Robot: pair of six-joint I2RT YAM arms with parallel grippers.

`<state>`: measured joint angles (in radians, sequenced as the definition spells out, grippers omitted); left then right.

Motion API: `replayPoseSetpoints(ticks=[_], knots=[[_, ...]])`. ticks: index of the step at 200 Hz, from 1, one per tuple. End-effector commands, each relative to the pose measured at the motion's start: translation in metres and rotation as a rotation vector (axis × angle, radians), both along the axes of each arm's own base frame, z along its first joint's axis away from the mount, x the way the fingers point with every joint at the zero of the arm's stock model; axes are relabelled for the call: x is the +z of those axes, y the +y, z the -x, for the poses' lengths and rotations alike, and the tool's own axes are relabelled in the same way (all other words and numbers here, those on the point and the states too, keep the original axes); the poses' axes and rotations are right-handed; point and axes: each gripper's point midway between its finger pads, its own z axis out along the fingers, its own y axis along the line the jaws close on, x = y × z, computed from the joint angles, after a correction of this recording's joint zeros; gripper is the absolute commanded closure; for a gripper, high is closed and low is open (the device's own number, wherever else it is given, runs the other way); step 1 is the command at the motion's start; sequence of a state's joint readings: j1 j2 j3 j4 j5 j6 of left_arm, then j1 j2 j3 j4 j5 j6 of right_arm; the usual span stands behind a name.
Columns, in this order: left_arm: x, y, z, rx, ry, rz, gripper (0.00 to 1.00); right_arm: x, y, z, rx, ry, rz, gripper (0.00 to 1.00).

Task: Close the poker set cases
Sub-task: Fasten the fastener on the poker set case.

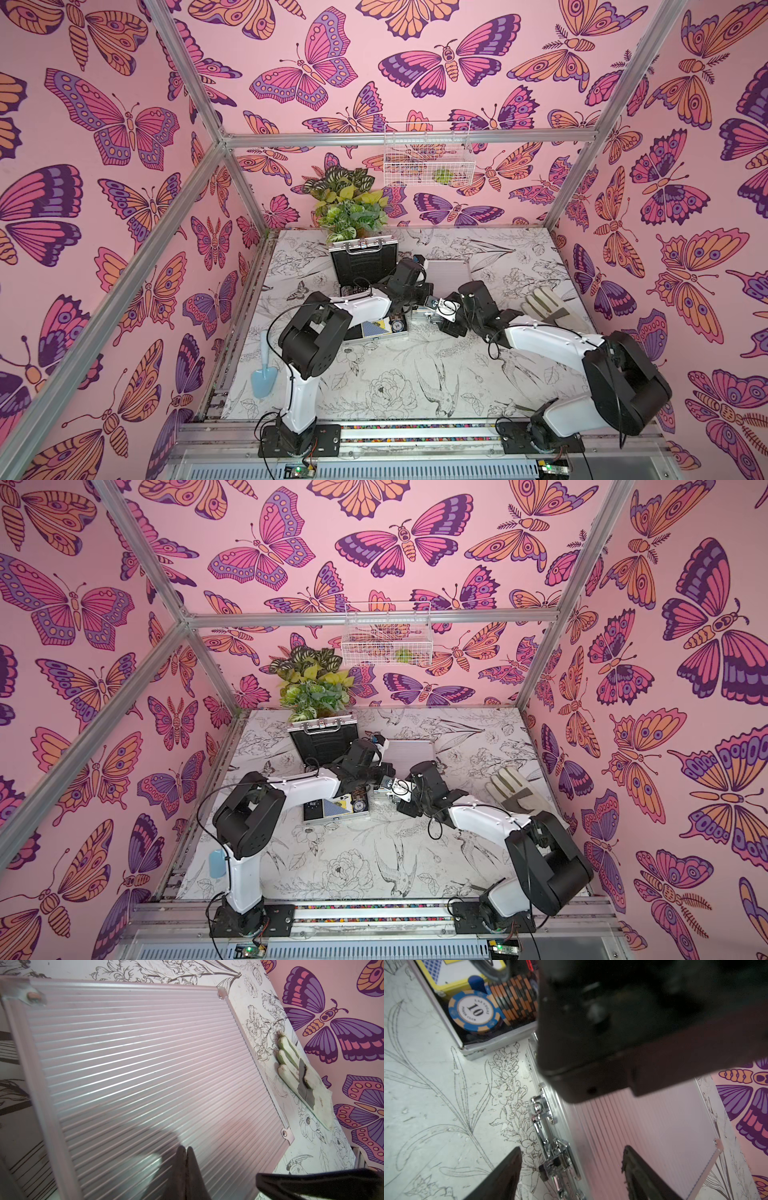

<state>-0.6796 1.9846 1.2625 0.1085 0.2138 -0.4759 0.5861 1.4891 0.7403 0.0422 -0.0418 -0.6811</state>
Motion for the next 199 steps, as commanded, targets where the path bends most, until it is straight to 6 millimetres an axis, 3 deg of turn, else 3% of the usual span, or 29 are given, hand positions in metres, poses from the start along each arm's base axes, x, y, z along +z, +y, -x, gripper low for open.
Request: replayPoseSetpoints(ticks=[1, 50, 54, 81, 115, 147, 151, 169, 199], knots=[[-0.097, 0.058, 0.047, 0.033, 0.269, -0.274, 1.0, -0.016, -0.007, 0.0, -0.023, 0.012, 0.062, 0.23], [-0.098, 0.059, 0.047, 0.035, 0.27, -0.275, 1.0, -0.014, -0.018, -0.025, -0.114, -0.1, 0.109, 0.23], [-0.098, 0.059, 0.047, 0.034, 0.271, -0.275, 1.0, -0.024, -0.019, -0.025, -0.113, -0.086, 0.128, 0.23], [-0.096, 0.059, 0.046, 0.036, 0.268, -0.272, 1.0, -0.029, -0.023, -0.03, -0.122, -0.105, 0.168, 0.23], [-0.094, 0.06, 0.046, 0.038, 0.263, -0.272, 1.0, -0.033, -0.027, -0.027, -0.111, -0.094, 0.202, 0.23], [-0.096, 0.061, 0.045, 0.039, 0.264, -0.276, 1.0, -0.027, -0.018, -0.014, -0.077, -0.039, 0.133, 0.23], [-0.095, 0.061, 0.045, 0.04, 0.263, -0.275, 1.0, -0.016, -0.016, -0.014, -0.073, -0.055, 0.108, 0.23], [-0.096, 0.062, 0.045, 0.04, 0.264, -0.275, 1.0, -0.011, -0.015, -0.01, -0.073, -0.048, 0.084, 0.22], [-0.096, 0.061, 0.045, 0.041, 0.263, -0.274, 1.0, -0.016, -0.021, -0.009, -0.094, -0.033, 0.113, 0.21]])
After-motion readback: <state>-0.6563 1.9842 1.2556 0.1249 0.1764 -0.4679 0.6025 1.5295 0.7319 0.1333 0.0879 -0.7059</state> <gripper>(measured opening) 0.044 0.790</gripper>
